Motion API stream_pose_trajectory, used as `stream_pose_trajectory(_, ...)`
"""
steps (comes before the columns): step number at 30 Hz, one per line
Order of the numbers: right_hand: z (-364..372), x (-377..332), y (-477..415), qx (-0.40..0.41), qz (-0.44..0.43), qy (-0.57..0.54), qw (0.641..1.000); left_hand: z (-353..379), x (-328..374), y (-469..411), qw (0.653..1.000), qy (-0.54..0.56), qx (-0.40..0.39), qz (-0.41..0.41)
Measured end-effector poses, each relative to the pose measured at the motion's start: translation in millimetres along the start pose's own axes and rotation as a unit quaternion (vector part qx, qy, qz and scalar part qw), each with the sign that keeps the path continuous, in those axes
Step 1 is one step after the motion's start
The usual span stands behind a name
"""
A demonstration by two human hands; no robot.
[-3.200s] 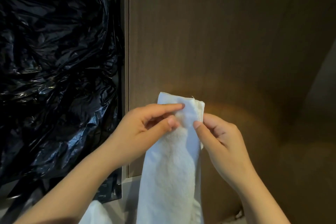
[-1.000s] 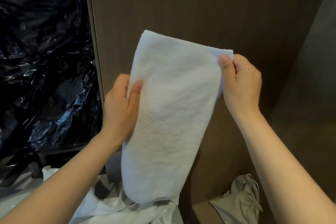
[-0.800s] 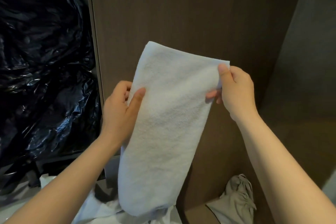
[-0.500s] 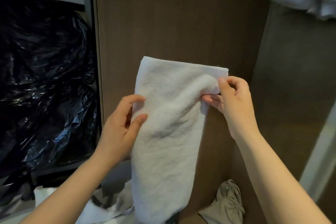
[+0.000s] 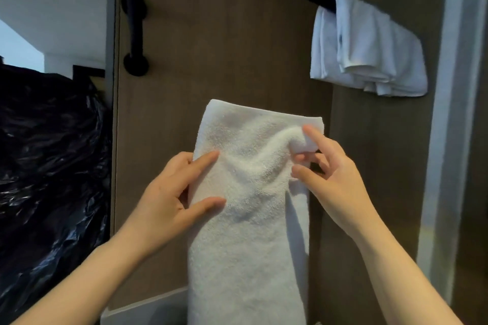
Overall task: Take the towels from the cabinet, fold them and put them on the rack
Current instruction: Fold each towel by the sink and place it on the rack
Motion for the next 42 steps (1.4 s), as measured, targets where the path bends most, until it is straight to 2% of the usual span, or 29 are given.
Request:
stream_pose_trajectory(6,-37,-14,-52,-0.013,-0.115,0.163,0.98,18,23,-51,0.996,-0.054,-0.009,0.073)
stream_pose_trajectory(11,-51,-15,-84,-0.022,-0.145,0.21,0.967,24,38,-89,0.99,-0.092,-0.011,0.107)
stream_pose_trajectory(18,-45,1,-116,-0.022,-0.089,0.041,0.995,33,54,-122,0.976,-0.154,-0.006,0.154)
stream_pose_trajectory(24,-46,0,-149,-0.006,-0.107,0.02,0.994,36,66,-148,0.964,-0.189,0.009,0.189)
stream_pose_trajectory(28,-43,-16,-187,0.019,-0.139,0.034,0.99,37,77,-184,0.948,-0.243,0.02,0.205)
stream_pose_trajectory(36,-50,-68,-277,0.107,-0.209,0.09,0.968,35,100,-273,0.901,-0.339,0.1,0.25)
stream_pose_trajectory(42,-51,-90,-319,0.131,-0.204,0.153,0.958,34,96,-324,0.894,-0.363,0.109,0.239)
Point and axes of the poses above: each hand's wrist, its own y-axis away from the middle knuckle, its own z-axis out of the palm, x = y × z, the point moved 3 cm from there along -y, towards the middle knuckle, and after that the axes turned 12 degrees about x, right-handed, at the moved point
